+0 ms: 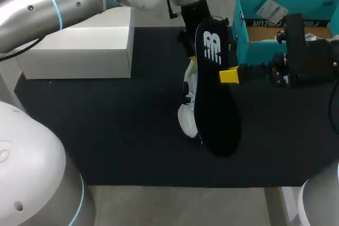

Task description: Take the shoe out of the shoebox, open the shoe tongue, remove and reinsert the insole, then place the shoe into the shoebox

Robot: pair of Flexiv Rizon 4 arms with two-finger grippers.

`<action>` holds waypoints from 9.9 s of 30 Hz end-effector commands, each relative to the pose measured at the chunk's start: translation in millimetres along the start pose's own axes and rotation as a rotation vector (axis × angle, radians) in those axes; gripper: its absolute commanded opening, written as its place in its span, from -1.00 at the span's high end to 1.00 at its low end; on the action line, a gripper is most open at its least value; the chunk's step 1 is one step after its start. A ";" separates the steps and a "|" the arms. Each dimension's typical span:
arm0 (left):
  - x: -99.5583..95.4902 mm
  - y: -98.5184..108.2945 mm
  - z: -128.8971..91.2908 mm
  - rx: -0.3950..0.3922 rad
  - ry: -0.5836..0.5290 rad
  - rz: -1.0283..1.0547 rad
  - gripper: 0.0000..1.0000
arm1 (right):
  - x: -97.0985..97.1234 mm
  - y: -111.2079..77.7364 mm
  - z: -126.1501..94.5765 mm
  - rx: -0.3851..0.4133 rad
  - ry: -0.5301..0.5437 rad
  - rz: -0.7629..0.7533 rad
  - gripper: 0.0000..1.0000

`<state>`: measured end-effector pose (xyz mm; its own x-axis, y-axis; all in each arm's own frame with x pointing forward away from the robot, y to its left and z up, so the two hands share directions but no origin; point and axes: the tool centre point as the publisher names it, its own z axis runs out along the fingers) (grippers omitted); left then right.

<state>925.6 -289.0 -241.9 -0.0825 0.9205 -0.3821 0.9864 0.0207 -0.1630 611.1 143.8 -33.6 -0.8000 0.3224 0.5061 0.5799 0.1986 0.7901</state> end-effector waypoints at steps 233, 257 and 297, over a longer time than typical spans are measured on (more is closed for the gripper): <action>-48.0 -70.3 -244.6 0.805 -0.833 -0.932 1.00 | -245.8 150.1 -114.1 -0.074 0.193 0.726 -1.00; -40.0 -80.2 -228.6 1.775 -0.293 -1.655 1.00 | -245.8 150.1 -114.1 -0.074 0.193 0.726 -1.00; -32.3 -65.4 -187.0 1.730 -0.007 -2.273 1.00 | -245.8 150.1 -114.1 -0.074 0.193 0.726 -1.00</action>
<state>898.1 -245.5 -47.0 -0.0702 0.1416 0.9874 -0.9851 0.1460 -0.0910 877.6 -12.0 0.1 -0.2390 0.1769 0.9548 0.9651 -0.0648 0.2536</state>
